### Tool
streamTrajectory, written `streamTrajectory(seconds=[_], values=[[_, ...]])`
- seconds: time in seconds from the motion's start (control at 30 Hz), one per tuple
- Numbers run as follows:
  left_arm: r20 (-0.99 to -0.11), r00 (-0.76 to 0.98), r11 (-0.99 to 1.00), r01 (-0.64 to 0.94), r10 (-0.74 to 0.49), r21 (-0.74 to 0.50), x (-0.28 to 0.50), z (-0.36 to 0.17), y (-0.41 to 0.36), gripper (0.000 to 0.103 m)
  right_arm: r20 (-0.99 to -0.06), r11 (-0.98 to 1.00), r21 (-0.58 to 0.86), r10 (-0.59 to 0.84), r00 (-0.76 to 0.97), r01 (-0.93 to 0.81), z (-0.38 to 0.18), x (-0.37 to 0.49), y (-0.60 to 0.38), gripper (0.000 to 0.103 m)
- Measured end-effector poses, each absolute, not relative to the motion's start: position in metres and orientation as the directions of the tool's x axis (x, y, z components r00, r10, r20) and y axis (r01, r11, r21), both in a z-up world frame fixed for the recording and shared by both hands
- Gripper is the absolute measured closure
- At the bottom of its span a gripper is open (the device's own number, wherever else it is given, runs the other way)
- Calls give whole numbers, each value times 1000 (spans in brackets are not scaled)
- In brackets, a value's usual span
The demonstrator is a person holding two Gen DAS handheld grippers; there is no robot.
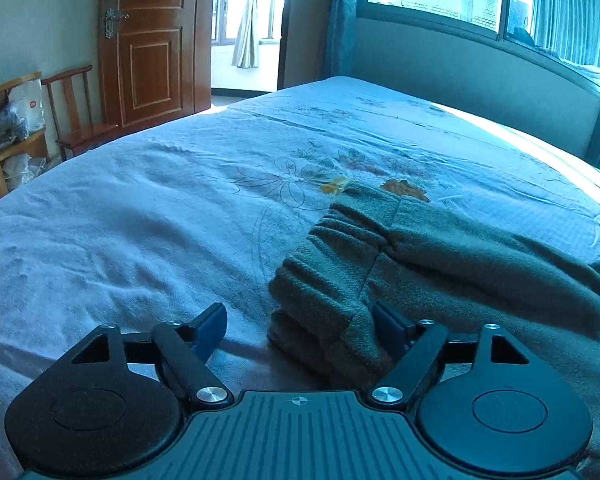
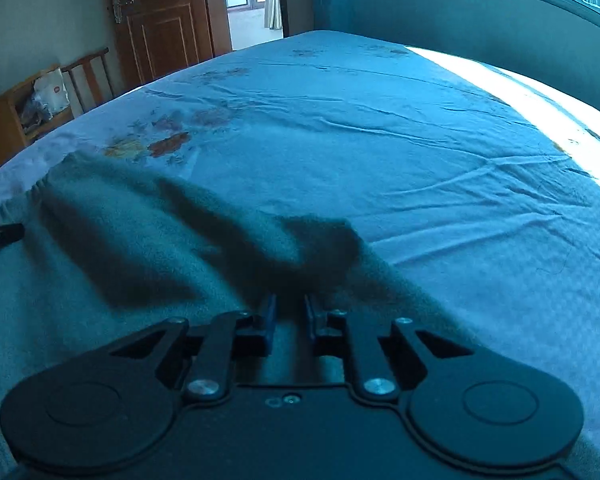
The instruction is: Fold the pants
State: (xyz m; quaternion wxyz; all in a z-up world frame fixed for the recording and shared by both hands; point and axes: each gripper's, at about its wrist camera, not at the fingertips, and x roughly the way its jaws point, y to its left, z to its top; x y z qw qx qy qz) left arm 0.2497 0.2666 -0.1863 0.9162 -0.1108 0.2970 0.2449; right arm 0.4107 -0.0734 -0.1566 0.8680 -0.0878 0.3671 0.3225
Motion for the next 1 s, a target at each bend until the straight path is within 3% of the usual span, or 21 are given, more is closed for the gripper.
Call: streamTrajectory(seconds=[0.07,0.1,0.2,0.33,0.5,0.63,0.87,1.0], values=[[-607,700,851,-521,376,-73,243,-179,270,16,-676,837,153,477,562,-525,-143,410,-92,101],[-600,703,850,-522,381,-71,239,-175,270,16,-627,859,181,476,617,-479,-132,402,-108,89],[-589,707,855,-516,391,-52,228,-164,262,16,-514,854,321,520,682,-410,-110,381,-166,81],[-601,708,866,-498,372,-51,223,-168,242,15,-444,875,427,424,789,-230,-98,342,-271,52],[-587,740,887,-455,329,-75,218,-165,199,14,-411,846,531,200,889,55,-104,274,-405,52],[-579,773,930,-361,260,-64,223,-158,138,4,-402,736,606,-44,915,302,-124,207,-504,50],[-579,809,991,-131,101,-11,239,-148,9,3,-430,502,766,-65,900,402,-177,160,-583,55],[-595,803,998,-52,31,-19,246,-148,-49,3,-432,469,792,-20,902,390,-193,163,-595,60]])
